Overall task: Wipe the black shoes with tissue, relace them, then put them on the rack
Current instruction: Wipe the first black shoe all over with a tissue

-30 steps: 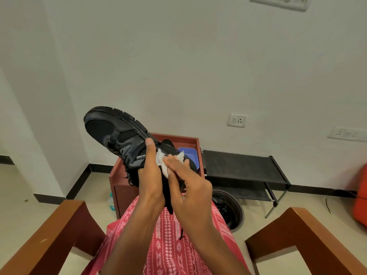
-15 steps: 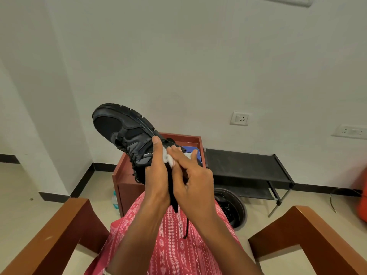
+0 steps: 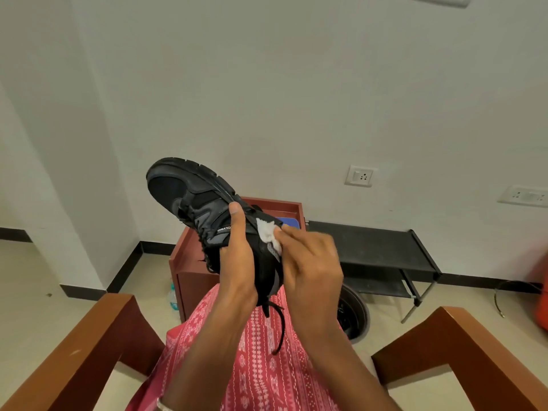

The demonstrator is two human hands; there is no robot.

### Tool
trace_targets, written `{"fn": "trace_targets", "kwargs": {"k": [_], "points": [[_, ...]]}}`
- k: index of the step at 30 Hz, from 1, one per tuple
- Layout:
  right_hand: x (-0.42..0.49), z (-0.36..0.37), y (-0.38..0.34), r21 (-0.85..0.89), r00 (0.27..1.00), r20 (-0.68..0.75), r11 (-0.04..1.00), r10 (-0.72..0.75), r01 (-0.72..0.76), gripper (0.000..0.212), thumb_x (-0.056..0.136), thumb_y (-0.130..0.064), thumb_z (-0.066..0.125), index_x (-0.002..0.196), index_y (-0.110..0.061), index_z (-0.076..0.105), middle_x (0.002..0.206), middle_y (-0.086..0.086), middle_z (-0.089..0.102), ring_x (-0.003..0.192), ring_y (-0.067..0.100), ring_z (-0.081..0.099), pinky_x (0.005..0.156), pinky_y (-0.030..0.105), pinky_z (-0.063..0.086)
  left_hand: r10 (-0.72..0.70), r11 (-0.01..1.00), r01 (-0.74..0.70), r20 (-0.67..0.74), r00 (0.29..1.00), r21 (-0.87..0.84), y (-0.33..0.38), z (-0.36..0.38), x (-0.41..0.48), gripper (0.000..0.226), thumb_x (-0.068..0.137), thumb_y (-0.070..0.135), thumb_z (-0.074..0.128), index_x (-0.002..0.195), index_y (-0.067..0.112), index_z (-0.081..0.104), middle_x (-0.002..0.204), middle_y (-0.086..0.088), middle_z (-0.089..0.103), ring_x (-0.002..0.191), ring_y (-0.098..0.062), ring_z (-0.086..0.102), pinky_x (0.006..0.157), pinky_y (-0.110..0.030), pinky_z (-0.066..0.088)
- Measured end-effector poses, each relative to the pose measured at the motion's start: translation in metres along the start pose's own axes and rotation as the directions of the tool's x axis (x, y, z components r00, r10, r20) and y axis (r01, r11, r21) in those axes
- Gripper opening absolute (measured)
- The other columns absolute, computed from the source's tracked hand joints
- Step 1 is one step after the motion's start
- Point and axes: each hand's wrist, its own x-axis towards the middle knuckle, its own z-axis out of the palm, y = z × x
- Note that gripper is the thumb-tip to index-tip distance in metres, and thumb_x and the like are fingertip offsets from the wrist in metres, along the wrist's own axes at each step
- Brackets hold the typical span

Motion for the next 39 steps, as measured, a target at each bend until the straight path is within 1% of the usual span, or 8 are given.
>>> {"fn": "trace_targets", "kwargs": {"k": [3, 6, 12, 17, 23, 29, 35, 39], "points": [[0.023, 0.006, 0.001, 0.064, 0.994, 0.076, 0.995, 0.075, -0.080, 0.022, 0.095, -0.018, 0.058, 0.106, -0.015, 0.077, 0.100, -0.002, 0.067, 0.095, 0.013, 0.057, 0.082, 0.018, 0.046, 0.050, 0.994, -0.052, 0.027, 0.998, 0.092, -0.009, 0.002, -0.002, 0.077, 0.061, 0.085, 0.064, 0.100, 0.020, 0.078, 0.105, -0.010, 0.076, 0.102, -0.029, 0.072, 0.100, -0.052, 0.051], [0.026, 0.005, 0.005, 0.078, 0.981, 0.187, 0.995, 0.042, -0.057, 0.032, 0.097, -0.025, 0.048, 0.112, -0.018, 0.075, 0.102, -0.002, 0.066, 0.096, 0.016, 0.058, 0.079, 0.024, 0.049, 0.092, 0.992, -0.092, 0.012, 0.996, 0.092, -0.008, 0.002, 0.001, 0.081, 0.061, 0.086, 0.066, 0.112, 0.023, 0.074, 0.113, -0.008, 0.074, 0.108, -0.029, 0.069, 0.102, -0.052, 0.049], [-0.018, -0.014, 0.013, 0.012, 0.984, 0.151, 0.995, 0.092, -0.094, 0.036, 0.086, 0.001, 0.072, 0.118, -0.015, 0.071, 0.106, -0.003, 0.064, 0.100, 0.003, 0.051, 0.087, 0.007, 0.042, 0.106, 0.990, -0.098, -0.081, 0.991, 0.098, -0.004, -0.007, 0.010, 0.089, 0.059, 0.089, 0.062, 0.121, 0.026, 0.070, 0.112, 0.003, 0.075, 0.106, -0.022, 0.070, 0.099, -0.047, 0.051], [-0.005, -0.013, 0.011, 0.051, 0.982, 0.123, 0.987, 0.144, -0.151, 0.022, 0.088, -0.002, 0.071, 0.108, -0.012, 0.075, 0.099, -0.001, 0.066, 0.092, 0.011, 0.062, 0.078, 0.027, 0.056, 0.070, 0.992, -0.067, -0.020, 0.997, 0.106, -0.007, -0.003, 0.005, 0.086, 0.063, 0.083, 0.066, 0.122, 0.020, 0.069, 0.113, -0.003, 0.074, 0.104, -0.025, 0.071, 0.098, -0.047, 0.053], [0.038, 0.003, 0.004, 0.102, 0.950, 0.290, 0.983, 0.117, -0.152, 0.021, 0.094, -0.006, 0.061, 0.105, -0.017, 0.074, 0.101, -0.004, 0.064, 0.096, 0.013, 0.060, 0.082, 0.024, 0.050, 0.124, 0.955, -0.121, 0.007, 0.992, 0.272, -0.009, -0.001, 0.002, 0.073, 0.076, 0.081, 0.055, 0.115, 0.022, 0.072, 0.109, -0.001, 0.075, 0.104, -0.020, 0.070, 0.099, -0.045, 0.053], [0.017, -0.005, 0.014, 0.062, 0.965, 0.254, 0.995, 0.065, -0.083, 0.022, 0.091, -0.001, 0.065, 0.106, -0.014, 0.074, 0.103, -0.002, 0.066, 0.098, 0.010, 0.058, 0.084, 0.009, 0.041, 0.149, 0.980, -0.134, -0.091, 0.985, 0.148, -0.001, -0.004, 0.005, 0.090, 0.060, 0.089, 0.061, 0.122, 0.025, 0.068, 0.114, 0.003, 0.074, 0.107, -0.020, 0.070, 0.100, -0.045, 0.052], [-0.020, -0.014, 0.028, 0.079, 0.977, 0.155, 0.983, 0.150, -0.163, 0.025, 0.086, 0.005, 0.070, 0.105, -0.012, 0.072, 0.103, -0.002, 0.066, 0.096, 0.008, 0.063, 0.082, 0.024, 0.057, 0.039, 0.999, -0.036, -0.128, 0.991, 0.022, 0.007, -0.004, 0.007, 0.063, 0.084, 0.069, 0.058, 0.120, 0.019, 0.068, 0.111, -0.002, 0.075, 0.096, -0.019, 0.074, 0.090, -0.040, 0.057], [0.004, -0.008, 0.029, 0.113, 0.973, 0.183, 0.981, 0.139, -0.161, 0.025, 0.089, 0.005, 0.067, 0.102, -0.015, 0.074, 0.101, -0.004, 0.066, 0.095, 0.010, 0.063, 0.082, 0.023, 0.054, 0.037, 0.999, -0.034, -0.120, 0.992, 0.019, 0.004, -0.005, 0.008, 0.073, 0.074, 0.073, 0.067, 0.117, 0.015, 0.069, 0.108, -0.006, 0.076, 0.100, -0.026, 0.073, 0.096, -0.048, 0.054]]}}
